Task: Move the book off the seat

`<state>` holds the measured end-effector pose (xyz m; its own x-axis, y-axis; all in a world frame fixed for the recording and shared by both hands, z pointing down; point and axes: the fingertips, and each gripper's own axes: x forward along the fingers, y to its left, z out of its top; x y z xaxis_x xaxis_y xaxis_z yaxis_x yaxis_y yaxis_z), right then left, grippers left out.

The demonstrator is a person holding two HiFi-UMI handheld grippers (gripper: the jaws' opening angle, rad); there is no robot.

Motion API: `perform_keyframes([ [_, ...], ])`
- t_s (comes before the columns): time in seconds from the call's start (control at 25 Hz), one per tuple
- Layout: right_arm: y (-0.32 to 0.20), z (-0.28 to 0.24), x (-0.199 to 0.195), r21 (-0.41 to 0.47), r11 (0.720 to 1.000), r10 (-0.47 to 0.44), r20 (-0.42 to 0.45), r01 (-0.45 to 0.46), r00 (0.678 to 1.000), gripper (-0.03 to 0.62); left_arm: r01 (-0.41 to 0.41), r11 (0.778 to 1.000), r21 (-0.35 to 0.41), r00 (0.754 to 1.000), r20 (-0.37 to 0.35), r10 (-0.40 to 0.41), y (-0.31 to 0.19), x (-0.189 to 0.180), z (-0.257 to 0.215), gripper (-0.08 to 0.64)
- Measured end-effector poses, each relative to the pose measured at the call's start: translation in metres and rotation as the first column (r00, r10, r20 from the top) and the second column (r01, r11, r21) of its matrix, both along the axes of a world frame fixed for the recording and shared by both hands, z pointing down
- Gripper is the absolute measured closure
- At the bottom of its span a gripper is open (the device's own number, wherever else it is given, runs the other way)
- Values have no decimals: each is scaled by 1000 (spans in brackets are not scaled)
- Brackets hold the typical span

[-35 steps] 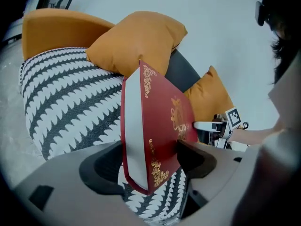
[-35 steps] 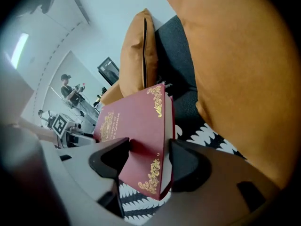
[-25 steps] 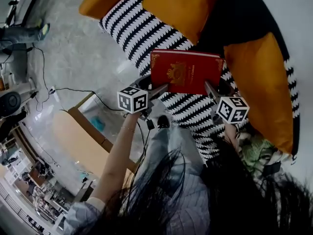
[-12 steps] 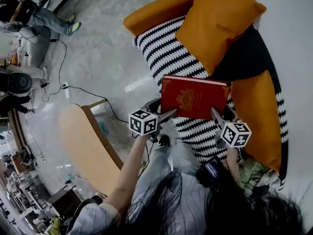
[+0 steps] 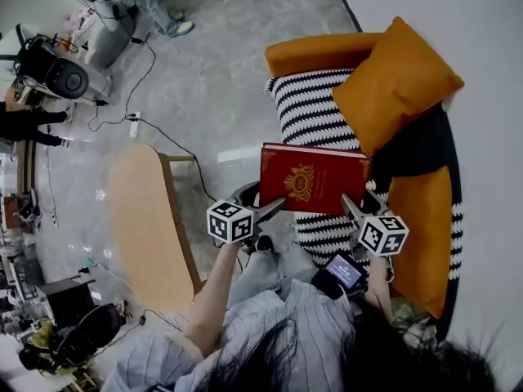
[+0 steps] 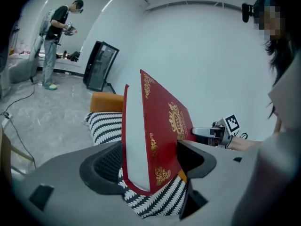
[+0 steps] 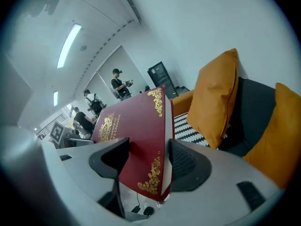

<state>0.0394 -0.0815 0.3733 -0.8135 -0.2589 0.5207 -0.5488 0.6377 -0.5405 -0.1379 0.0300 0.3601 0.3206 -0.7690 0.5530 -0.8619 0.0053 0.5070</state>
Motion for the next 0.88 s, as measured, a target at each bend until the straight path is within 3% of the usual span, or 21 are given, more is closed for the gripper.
perform_keyframes([
  [0.32, 16, -18, -55, 37, 977, -209, -5, 209, 978, 313, 213, 977, 17, 977, -20, -213, 52, -28, -11, 198],
  [0.52, 41, -33, -99, 59, 944, -324, -7, 324, 946, 313, 322, 946, 38, 947, -23, -321, 93, -53, -23, 198],
  [0.68, 75, -52, -135, 74, 928, -366, -3, 366, 930, 313, 374, 925, 64, 927, -24, -374, 134, -82, -42, 198],
  [0.88, 121, -70, -180, 94, 911, -405, 7, 402, 914, 313, 469, 876, 111, 883, -55, -466, 190, -117, -59, 200],
])
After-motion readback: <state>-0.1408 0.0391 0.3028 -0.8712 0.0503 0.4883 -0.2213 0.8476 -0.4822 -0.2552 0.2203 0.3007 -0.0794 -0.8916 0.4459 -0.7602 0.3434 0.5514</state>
